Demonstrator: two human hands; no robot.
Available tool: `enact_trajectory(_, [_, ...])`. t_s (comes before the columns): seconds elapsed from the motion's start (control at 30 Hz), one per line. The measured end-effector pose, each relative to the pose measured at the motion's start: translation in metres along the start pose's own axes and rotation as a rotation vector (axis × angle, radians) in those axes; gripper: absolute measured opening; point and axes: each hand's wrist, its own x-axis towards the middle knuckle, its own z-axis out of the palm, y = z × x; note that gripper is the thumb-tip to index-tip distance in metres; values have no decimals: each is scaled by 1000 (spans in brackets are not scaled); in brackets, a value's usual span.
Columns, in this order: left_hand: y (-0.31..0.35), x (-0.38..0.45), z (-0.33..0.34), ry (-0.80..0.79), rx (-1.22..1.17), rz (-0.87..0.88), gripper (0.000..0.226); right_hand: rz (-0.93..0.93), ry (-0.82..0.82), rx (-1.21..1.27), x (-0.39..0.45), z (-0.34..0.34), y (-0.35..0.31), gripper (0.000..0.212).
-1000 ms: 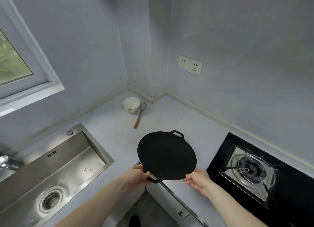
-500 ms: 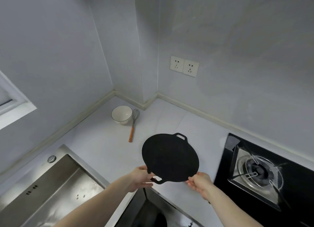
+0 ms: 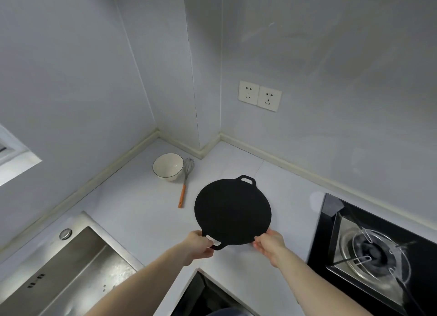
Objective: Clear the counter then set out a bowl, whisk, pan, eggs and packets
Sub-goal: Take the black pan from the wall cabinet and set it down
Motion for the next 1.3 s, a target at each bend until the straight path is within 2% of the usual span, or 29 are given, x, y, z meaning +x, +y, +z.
enact_trajectory(0.07, [3, 3, -2, -4, -19, -18, 34, 3, -4, 2, 5, 5, -1, 47])
enact_trajectory(0.2, [5, 11, -4, -40, -78, -27, 66, 32, -14, -1, 9, 16, 0, 41])
enact_trajectory(0.27, [6, 17, -7, -66, -111, -36, 66, 50, -24, -6, 10, 22, 4, 39])
enact_trajectory(0.43, [18, 33, -18, -79, -42, -12, 85, 87, -62, -21, 20, 25, -4, 39])
enact_trajectory(0.6, [35, 50, -29, -105, -46, -36, 77, 156, -89, -103, 28, 26, -19, 36])
enact_trajectory(0.73, [35, 59, -26, -54, -236, -36, 40, 186, -121, -130, 33, 29, -25, 34])
enact_trajectory(0.77, [34, 62, -23, -44, -289, -39, 38, 182, -123, -119, 36, 29, -27, 33])
enact_trajectory(0.87, [32, 65, -19, -54, -376, -43, 57, 175, -117, -98, 42, 30, -35, 36])
enact_trajectory(0.97, [39, 69, -13, -38, -384, -32, 57, 172, -116, -97, 51, 31, -44, 39])
enact_trajectory(1.1, [53, 74, -12, 21, -173, 26, 74, 183, -154, -114, 59, 35, -59, 50])
enact_trajectory(1.3, [67, 73, -20, 53, 533, 227, 80, 186, -202, -147, 68, 52, -77, 69])
